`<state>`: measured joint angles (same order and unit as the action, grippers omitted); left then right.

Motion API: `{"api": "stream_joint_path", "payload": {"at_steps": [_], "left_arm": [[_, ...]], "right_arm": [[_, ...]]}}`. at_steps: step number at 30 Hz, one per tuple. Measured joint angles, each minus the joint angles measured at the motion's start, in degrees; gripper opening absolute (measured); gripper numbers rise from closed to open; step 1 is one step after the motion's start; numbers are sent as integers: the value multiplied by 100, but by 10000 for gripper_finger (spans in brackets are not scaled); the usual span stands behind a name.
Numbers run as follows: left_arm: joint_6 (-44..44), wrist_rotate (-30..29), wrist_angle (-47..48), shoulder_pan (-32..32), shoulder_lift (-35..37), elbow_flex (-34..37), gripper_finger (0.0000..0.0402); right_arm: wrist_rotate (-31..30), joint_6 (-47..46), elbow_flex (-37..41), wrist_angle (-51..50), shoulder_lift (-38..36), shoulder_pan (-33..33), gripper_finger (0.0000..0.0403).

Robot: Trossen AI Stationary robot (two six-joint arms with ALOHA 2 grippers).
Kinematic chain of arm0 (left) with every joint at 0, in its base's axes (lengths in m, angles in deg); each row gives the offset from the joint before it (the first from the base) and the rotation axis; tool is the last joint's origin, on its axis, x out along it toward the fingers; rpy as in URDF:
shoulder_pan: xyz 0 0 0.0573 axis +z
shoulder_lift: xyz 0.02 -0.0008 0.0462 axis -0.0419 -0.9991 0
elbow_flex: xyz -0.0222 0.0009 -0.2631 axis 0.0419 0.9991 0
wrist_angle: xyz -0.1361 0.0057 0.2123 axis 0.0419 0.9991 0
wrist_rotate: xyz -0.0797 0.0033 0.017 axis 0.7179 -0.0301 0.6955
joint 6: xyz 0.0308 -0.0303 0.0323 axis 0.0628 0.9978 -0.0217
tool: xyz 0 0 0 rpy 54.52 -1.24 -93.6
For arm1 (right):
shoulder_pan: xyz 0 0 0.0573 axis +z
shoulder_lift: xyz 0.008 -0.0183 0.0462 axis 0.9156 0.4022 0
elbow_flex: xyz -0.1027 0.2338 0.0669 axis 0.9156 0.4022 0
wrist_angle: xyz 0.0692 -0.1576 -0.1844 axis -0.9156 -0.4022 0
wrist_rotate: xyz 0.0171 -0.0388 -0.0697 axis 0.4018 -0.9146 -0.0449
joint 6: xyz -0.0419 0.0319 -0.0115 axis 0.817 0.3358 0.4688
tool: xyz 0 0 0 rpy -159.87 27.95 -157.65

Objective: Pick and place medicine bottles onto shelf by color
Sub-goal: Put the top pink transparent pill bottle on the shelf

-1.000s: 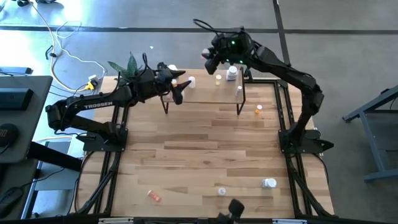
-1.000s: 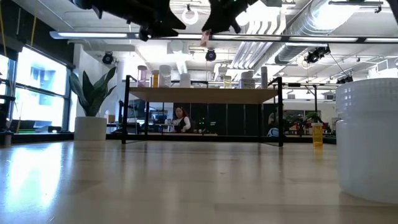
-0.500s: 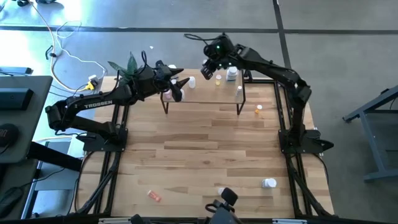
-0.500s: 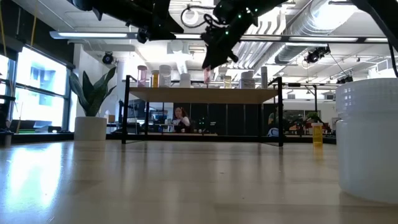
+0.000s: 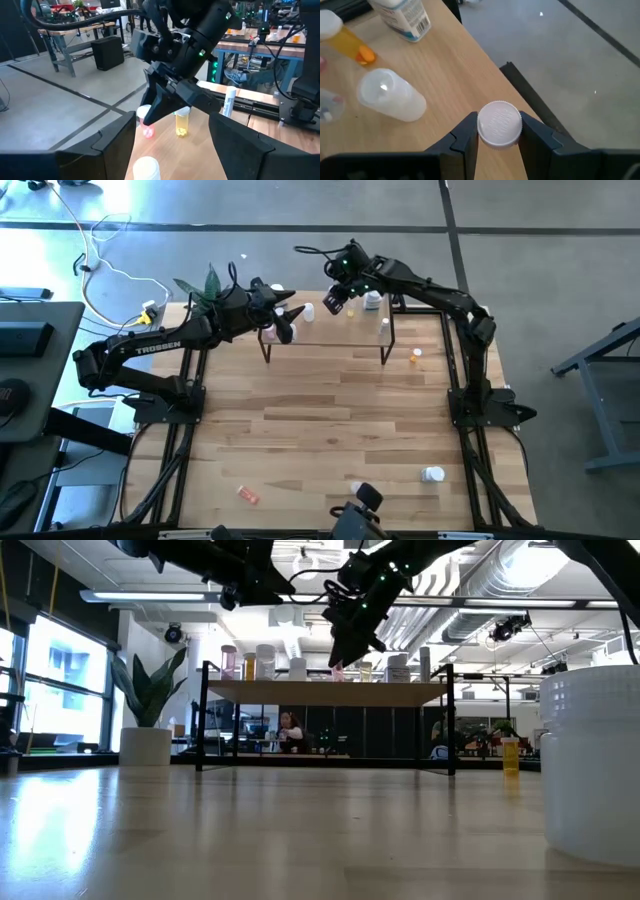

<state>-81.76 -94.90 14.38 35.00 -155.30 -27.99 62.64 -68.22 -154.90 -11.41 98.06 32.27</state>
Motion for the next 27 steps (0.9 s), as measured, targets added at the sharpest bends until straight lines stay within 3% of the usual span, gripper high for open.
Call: {"api": "stream_joint_path", "payload": {"at_steps": [19,27], "left_arm": [[0,1,28,-2,0,0,239],[0,1,76,-2,-2,0,239]], "right_arm": [[-20,-130,206,-80,0,-9,106],[-20,-150,206,-133,0,-9,148]]}}
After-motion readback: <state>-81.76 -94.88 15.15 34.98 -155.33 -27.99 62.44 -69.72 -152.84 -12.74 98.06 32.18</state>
